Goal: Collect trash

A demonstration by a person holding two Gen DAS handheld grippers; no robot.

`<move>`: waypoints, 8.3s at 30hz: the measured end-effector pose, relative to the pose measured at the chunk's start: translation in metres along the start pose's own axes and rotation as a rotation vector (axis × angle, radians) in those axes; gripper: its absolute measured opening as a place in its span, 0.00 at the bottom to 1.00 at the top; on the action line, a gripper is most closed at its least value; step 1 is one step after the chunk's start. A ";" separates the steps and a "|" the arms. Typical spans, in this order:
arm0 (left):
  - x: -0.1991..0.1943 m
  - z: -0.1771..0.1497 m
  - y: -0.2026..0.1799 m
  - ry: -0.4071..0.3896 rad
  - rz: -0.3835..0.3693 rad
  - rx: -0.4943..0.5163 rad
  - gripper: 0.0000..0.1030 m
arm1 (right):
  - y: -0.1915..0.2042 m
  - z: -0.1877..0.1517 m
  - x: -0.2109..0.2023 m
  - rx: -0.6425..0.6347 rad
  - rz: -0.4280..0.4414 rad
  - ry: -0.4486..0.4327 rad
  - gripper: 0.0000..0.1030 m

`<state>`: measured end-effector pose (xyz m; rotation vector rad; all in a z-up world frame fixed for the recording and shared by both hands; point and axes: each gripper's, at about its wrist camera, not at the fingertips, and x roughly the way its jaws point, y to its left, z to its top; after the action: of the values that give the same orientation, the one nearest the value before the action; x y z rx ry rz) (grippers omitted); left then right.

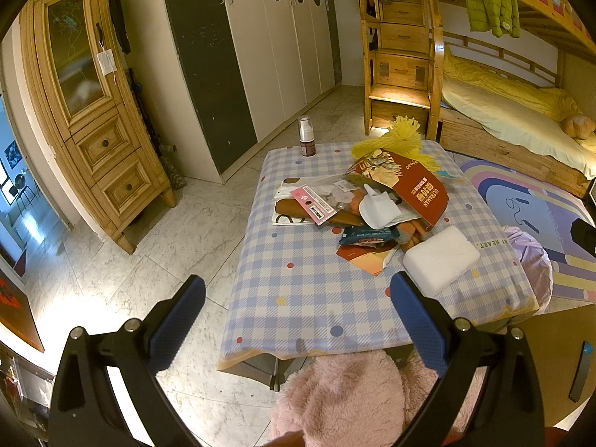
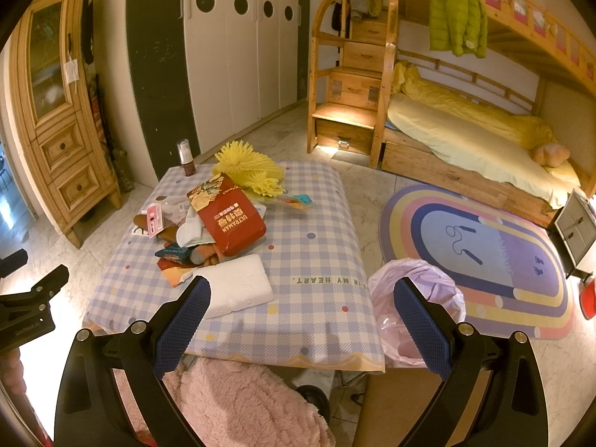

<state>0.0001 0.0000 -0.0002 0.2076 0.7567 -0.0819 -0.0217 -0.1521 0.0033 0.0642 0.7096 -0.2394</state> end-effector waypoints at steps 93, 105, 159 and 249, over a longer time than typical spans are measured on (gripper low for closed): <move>0.201 0.186 -0.162 -0.147 -0.261 0.391 0.19 | -0.127 0.066 0.168 0.199 0.085 -0.027 0.15; 0.052 0.194 -0.159 -0.371 -0.408 0.290 0.19 | -0.165 0.052 0.078 0.243 -0.002 -0.143 0.15; 0.092 0.039 -0.248 -0.100 -0.533 0.292 0.64 | -0.217 -0.034 0.074 0.341 -0.124 -0.009 0.49; 0.160 0.006 -0.099 0.112 -0.375 -0.048 0.35 | -0.016 -0.021 0.124 -0.091 0.284 0.167 0.02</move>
<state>0.1058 -0.0980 -0.1221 0.0220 0.9017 -0.4095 0.0519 -0.1887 -0.0935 0.0980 0.8666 0.0713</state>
